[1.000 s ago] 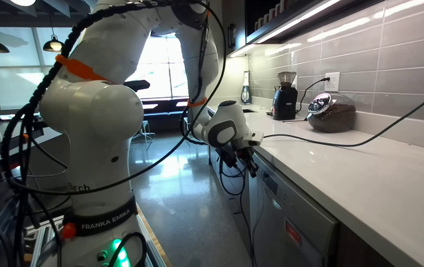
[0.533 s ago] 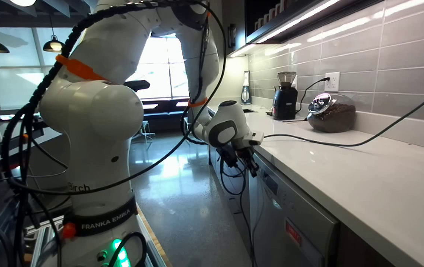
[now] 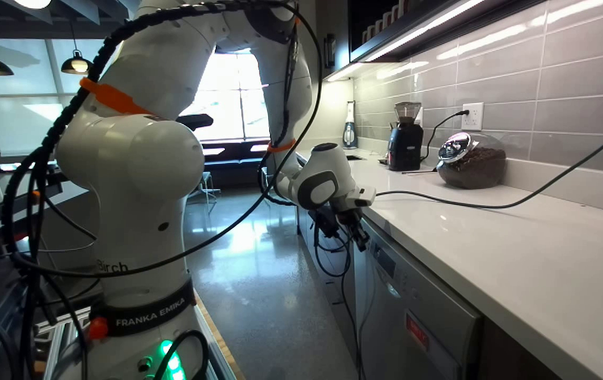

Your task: Press the power button on the oven

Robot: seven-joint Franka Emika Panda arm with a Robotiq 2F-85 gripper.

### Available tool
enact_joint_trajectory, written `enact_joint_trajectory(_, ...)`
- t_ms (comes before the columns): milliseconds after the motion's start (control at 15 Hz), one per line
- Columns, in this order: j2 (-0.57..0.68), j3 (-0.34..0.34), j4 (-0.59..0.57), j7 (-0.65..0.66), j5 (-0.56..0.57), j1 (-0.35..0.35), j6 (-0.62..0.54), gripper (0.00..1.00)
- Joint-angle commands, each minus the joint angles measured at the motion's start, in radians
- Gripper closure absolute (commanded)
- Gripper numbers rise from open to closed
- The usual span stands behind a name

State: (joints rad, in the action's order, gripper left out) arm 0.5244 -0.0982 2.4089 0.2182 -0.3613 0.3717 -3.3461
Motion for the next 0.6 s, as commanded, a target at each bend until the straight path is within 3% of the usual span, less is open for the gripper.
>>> enact_joint_trajectory(0,0.033,-0.002,-0.019,0.016,0.008,0.003,-0.025,1.0)
enact_joint_trajectory(533,0.042,-0.009,-0.021,0.015,0.006,0.007,-0.029,1.0)
